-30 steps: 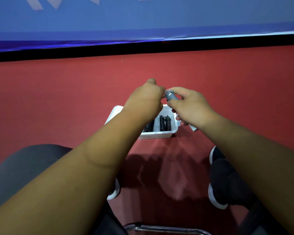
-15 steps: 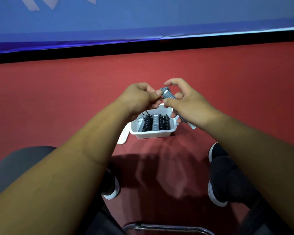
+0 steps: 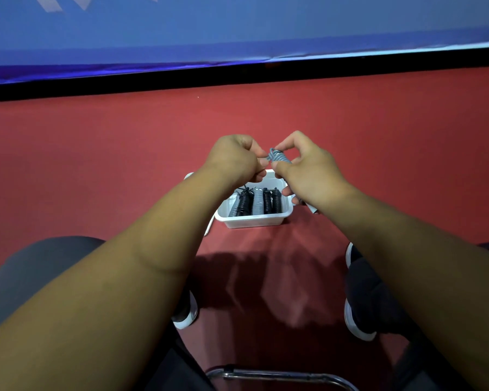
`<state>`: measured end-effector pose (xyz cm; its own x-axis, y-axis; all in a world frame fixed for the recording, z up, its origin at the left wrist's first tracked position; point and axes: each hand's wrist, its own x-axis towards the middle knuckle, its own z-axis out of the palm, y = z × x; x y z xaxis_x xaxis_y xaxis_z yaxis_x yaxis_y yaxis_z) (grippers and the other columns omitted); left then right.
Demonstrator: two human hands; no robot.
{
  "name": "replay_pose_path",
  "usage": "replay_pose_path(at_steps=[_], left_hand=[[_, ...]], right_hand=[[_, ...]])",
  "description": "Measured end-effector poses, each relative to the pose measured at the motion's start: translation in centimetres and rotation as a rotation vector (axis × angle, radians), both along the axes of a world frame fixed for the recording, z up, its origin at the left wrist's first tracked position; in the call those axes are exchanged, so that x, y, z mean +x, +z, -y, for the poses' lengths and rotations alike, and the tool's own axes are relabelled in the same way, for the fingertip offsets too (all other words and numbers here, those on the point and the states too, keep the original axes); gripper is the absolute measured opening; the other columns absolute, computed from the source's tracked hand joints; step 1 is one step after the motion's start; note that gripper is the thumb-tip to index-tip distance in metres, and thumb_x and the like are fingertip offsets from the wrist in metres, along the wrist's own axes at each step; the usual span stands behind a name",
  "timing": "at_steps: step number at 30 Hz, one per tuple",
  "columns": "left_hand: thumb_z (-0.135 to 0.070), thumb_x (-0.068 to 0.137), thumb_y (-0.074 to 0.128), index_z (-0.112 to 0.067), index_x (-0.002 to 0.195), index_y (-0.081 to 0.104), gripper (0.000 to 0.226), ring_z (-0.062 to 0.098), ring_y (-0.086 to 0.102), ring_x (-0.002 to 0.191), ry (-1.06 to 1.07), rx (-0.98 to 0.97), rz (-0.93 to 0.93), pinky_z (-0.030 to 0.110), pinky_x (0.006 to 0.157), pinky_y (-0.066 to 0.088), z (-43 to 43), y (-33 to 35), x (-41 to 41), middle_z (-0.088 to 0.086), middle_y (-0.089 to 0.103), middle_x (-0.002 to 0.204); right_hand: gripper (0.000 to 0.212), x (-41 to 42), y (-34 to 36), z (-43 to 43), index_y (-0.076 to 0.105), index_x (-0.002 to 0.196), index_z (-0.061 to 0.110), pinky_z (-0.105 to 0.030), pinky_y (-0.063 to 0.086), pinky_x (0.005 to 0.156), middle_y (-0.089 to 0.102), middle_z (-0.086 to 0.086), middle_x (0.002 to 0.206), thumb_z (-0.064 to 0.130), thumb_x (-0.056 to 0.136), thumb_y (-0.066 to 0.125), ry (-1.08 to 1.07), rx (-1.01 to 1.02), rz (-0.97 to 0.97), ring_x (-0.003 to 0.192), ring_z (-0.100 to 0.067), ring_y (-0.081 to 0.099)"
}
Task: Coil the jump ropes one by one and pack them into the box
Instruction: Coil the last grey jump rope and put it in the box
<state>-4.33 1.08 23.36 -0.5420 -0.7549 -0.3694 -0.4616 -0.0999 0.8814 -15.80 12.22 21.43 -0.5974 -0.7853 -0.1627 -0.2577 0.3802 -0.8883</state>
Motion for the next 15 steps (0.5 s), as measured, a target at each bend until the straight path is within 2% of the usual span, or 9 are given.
replay_pose_path(at_steps=[2, 4, 5, 8, 10, 12, 13, 15], left_hand=[[0.009, 0.092, 0.069, -0.008, 0.077, 0.064, 0.023, 0.024, 0.065, 0.057, -0.029, -0.103, 0.048, 0.046, 0.075, 0.064, -0.1, -0.3, -0.2, 0.015, 0.066, 0.067], [0.007, 0.09, 0.07, -0.011, 0.072, 0.067, 0.025, 0.025, 0.069, 0.059, -0.046, -0.177, 0.093, 0.051, 0.078, 0.065, -0.2, -0.3, -0.5, 0.012, 0.07, 0.065], [0.005, 0.09, 0.071, -0.012, 0.072, 0.07, 0.025, 0.023, 0.071, 0.06, -0.047, -0.199, 0.117, 0.05, 0.078, 0.065, -0.2, -0.2, -0.6, 0.011, 0.072, 0.065], [0.0, 0.09, 0.073, -0.015, 0.077, 0.074, 0.02, 0.018, 0.072, 0.06, -0.022, -0.215, 0.118, 0.045, 0.079, 0.066, -0.2, -0.1, -0.5, 0.007, 0.074, 0.066], [0.003, 0.089, 0.072, -0.011, 0.083, 0.075, 0.016, 0.021, 0.07, 0.063, 0.007, -0.177, 0.048, 0.049, 0.082, 0.065, 0.0, -0.2, 0.0, 0.01, 0.073, 0.07], [0.004, 0.09, 0.072, -0.01, 0.087, 0.071, 0.014, 0.026, 0.07, 0.067, -0.001, -0.173, 0.033, 0.053, 0.083, 0.063, 0.4, -0.8, 0.4, 0.011, 0.072, 0.075], [0.003, 0.09, 0.073, -0.011, 0.089, 0.069, 0.015, 0.029, 0.072, 0.07, -0.012, -0.175, 0.055, 0.053, 0.084, 0.063, 0.6, -1.1, 0.5, 0.01, 0.071, 0.078], [0.0, 0.091, 0.074, -0.015, 0.09, 0.066, 0.017, 0.027, 0.073, 0.074, -0.026, -0.183, 0.111, 0.049, 0.085, 0.064, 1.1, -1.8, 0.7, 0.007, 0.072, 0.081]], right_hand=[[0.018, -0.1, -0.7, 0.1, 0.06, 0.099, 0.037, -0.037, 0.052, 0.038, 0.071, -0.015, 0.087, 0.024, 0.095, 0.072, -0.015, 0.013, -0.062, 0.063, -0.035, 0.073], [0.019, -0.2, -1.3, 0.2, 0.058, 0.101, 0.04, -0.049, 0.057, 0.046, 0.07, -0.012, 0.083, 0.027, 0.094, 0.071, -0.014, 0.035, -0.143, 0.068, -0.037, 0.073], [0.02, -0.3, -1.6, 0.3, 0.057, 0.103, 0.041, -0.048, 0.058, 0.049, 0.07, -0.009, 0.083, 0.028, 0.094, 0.07, -0.01, 0.044, -0.171, 0.068, -0.035, 0.072], [0.022, -0.9, -1.5, 0.6, 0.056, 0.112, 0.036, -0.032, 0.049, 0.039, 0.068, -0.006, 0.088, 0.028, 0.095, 0.069, -0.005, 0.061, -0.139, 0.067, -0.032, 0.073], [0.033, -1.4, -1.6, 0.8, 0.054, 0.121, 0.027, -0.034, 0.055, 0.045, 0.066, -0.004, 0.098, 0.031, 0.095, 0.073, -0.002, 0.098, -0.039, 0.066, -0.027, 0.072], [0.043, -1.6, -1.9, 0.5, 0.054, 0.124, 0.023, -0.043, 0.063, 0.063, 0.068, -0.002, 0.107, 0.039, 0.092, 0.079, 0.05, 0.164, 0.024, 0.073, -0.021, 0.074], [0.045, -1.6, -2.2, 0.2, 0.056, 0.123, 0.024, -0.042, 0.062, 0.068, 0.071, -0.002, 0.109, 0.042, 0.09, 0.08, 0.083, 0.203, 0.009, 0.078, -0.019, 0.074], [0.042, -1.5, -2.6, -0.2, 0.058, 0.118, 0.026, -0.036, 0.054, 0.061, 0.073, -0.001, 0.107, 0.043, 0.087, 0.081, 0.139, 0.265, -0.009, 0.08, -0.017, 0.072]])
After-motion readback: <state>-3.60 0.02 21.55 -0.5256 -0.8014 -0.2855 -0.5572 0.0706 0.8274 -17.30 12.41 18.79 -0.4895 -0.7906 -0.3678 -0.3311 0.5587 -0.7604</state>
